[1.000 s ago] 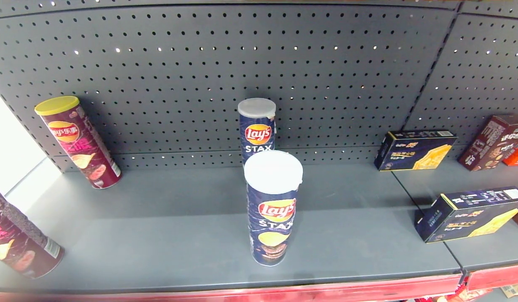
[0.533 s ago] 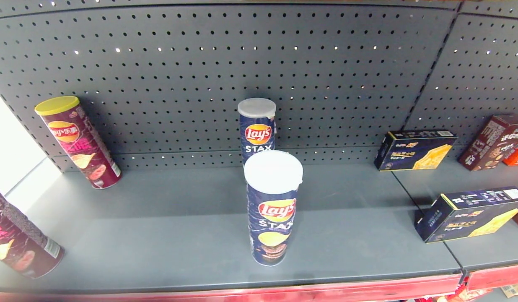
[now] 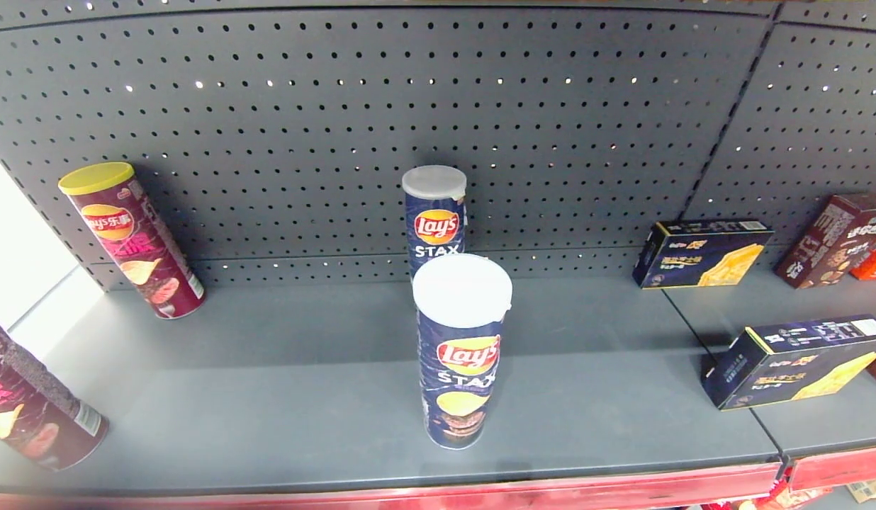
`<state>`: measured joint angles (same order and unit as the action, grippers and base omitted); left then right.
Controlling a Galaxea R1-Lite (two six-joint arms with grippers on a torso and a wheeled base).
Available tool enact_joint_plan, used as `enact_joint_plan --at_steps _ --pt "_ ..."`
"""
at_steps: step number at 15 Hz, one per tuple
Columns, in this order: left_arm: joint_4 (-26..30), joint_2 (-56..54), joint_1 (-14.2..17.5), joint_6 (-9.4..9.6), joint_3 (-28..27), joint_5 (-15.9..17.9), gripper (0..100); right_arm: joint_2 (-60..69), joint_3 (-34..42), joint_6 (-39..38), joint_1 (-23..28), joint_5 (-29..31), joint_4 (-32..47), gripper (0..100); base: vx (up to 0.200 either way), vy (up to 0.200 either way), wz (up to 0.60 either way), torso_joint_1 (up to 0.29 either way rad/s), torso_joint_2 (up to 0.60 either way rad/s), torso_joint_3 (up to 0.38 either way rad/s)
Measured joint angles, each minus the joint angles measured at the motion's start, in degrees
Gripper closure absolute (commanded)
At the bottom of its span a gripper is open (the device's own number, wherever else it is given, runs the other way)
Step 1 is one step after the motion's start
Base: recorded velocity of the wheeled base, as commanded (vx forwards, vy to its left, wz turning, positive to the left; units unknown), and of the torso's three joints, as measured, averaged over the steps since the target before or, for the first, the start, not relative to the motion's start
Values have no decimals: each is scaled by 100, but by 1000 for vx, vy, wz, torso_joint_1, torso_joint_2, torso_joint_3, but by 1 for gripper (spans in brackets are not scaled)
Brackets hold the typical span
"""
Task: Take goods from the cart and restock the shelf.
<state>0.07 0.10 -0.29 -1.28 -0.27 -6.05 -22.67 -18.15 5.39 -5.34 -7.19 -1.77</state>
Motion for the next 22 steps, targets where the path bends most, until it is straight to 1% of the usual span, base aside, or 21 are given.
enact_joint_plan --at_steps 2,5,7,9,12,17,20,22 --pt "0 0 0 0 0 0 0 -1090 -594 95 -411 -126 -91 0 0 0 0 0 0 0" --pt "2 1 -4 2 0 0 0 -2586 -1296 167 -942 -227 -712 0 0 0 0 0 0 0" --pt "2 1 -4 0 0 0 0 -3327 -1573 196 -1428 -263 -951 0 0 0 0 0 0 0" --pt "0 1 -4 6 0 0 0 -3813 -1732 273 -1768 -257 -1002 0 0 0 0 0 0 0" --pt "-5 1 2 6 0 0 0 -4287 -1858 317 -2048 -255 -1033 0 0 0 0 0 0 0" --pt "-7 4 2 9 6 11 0 -5175 -1930 323 -2415 -255 -1804 0 0 0 0 0 0 0" --pt "-7 4 2 9 6 17 0 -5602 -2074 323 -2651 -252 -1887 0 0 0 0 0 0 0" --pt "-7 6 0 9 6 17 0 -5870 -2321 328 -2776 -235 -1905 0 0 0 0 0 0 0"
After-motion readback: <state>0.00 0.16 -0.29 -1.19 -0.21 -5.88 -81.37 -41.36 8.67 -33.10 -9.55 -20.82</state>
